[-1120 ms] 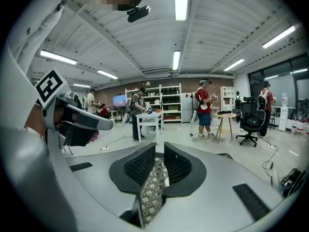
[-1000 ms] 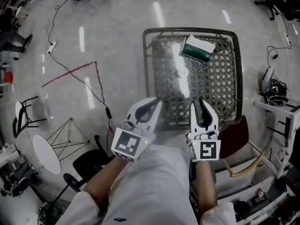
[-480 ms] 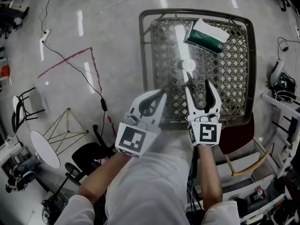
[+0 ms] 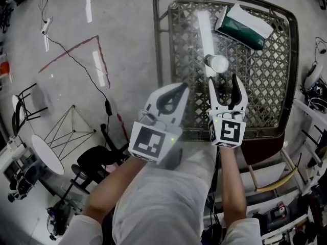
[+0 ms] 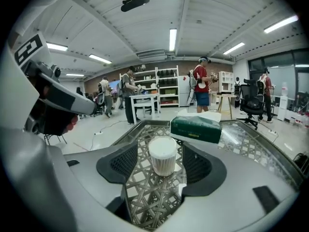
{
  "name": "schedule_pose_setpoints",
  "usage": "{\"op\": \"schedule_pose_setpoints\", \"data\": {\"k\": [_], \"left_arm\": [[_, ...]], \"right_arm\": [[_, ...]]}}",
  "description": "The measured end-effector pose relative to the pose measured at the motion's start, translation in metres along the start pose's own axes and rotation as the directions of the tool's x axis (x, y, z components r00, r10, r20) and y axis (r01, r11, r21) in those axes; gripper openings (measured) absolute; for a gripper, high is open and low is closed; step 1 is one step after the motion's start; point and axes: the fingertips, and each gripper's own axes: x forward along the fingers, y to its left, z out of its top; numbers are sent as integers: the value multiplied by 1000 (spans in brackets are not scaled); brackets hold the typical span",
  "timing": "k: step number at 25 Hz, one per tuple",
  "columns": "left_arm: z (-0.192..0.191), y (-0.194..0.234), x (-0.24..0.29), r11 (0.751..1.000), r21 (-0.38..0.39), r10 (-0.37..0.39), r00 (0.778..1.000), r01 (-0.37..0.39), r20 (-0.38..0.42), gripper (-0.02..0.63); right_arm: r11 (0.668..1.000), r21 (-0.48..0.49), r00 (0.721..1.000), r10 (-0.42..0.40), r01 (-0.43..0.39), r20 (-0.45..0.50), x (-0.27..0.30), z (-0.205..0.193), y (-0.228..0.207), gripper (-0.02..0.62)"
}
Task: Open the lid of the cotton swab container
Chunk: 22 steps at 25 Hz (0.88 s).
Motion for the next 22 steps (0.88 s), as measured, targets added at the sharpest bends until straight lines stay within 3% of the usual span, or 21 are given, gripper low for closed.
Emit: {"op": "schedule_pose_setpoints", "data": {"k": [14, 22], "left_arm": [[-32, 16, 23, 1000, -1, 8, 1000, -8, -24, 5], [-32, 12, 20, 1000, 5, 9, 1000, -9, -19, 5]], "right_arm": [[998, 48, 999, -35, 36, -12, 50, -38, -9, 273], [999, 11, 998, -48, 49, -46, 57, -44, -11, 270]]}}
